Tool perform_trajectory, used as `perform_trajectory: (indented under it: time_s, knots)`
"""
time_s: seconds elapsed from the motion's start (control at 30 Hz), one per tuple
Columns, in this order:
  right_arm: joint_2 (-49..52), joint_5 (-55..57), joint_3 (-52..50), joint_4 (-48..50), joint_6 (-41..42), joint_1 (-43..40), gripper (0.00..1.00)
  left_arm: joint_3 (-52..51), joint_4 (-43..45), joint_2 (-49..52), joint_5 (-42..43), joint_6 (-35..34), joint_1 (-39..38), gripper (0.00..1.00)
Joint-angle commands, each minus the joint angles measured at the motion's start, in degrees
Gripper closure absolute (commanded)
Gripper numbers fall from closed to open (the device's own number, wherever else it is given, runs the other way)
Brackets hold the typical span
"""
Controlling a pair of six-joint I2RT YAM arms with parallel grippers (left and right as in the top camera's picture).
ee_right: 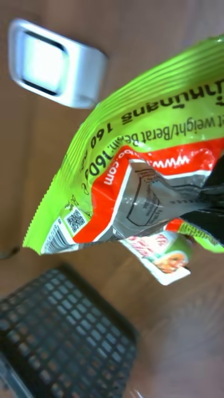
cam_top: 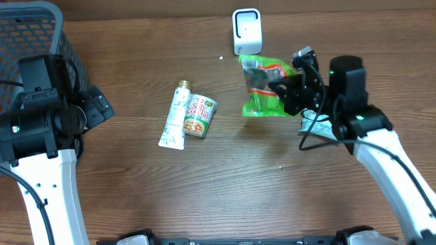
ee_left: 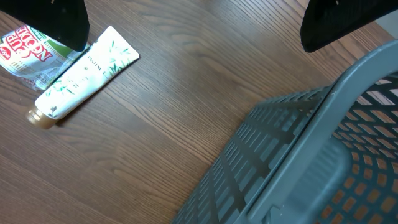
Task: Scan the item barcode
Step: 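Lift the green snack bag and bring it to the scanner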
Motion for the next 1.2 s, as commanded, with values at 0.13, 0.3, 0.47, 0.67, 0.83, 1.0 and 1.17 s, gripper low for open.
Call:
perform_trajectory:
  time_s: [0.13,0.3,0.47,0.67,0.83,1.0,1.17]
  knots:
    - [-1.9,23.1,2.0,5.4,-0.7,2.2,0.96,-0.1,0.2,-0.3,0.0,-0.8,0.2,0.00]
    - [-0.9,41.7,5.9,6.6,-3.0,5.8,0.97,-0.1,0.2,-0.3,0.0,-0.8,0.2,0.00]
    - [4.3,57.1,13.7,8.3,-14.3,8.7,0.96,-0.1,0.2,-0.3,0.0,-0.8,0.2,0.00]
    - [14.5,66.0,21.3,17.4,-33.2,11.2,0.96,-0.1,0.2,-0.3,0.0,-0.8,0.2,0.00]
    - [23.0,67.1,21.4,34.0,-52.1,12.1,0.96,-0.1,0.2,-0.3,0.0,-0.8,0.2,0.00]
    - [29.6,59.7,21.4,38.8,-75.7,12.1,0.96,-0.1,0.2,-0.3,0.0,-0.8,0.2,0.00]
    - [36.1,59.3,21.4,47.8,-87.0,11.9,0.96,-0.1,0.2,-0.3,0.0,-0.8,0.2,0.01]
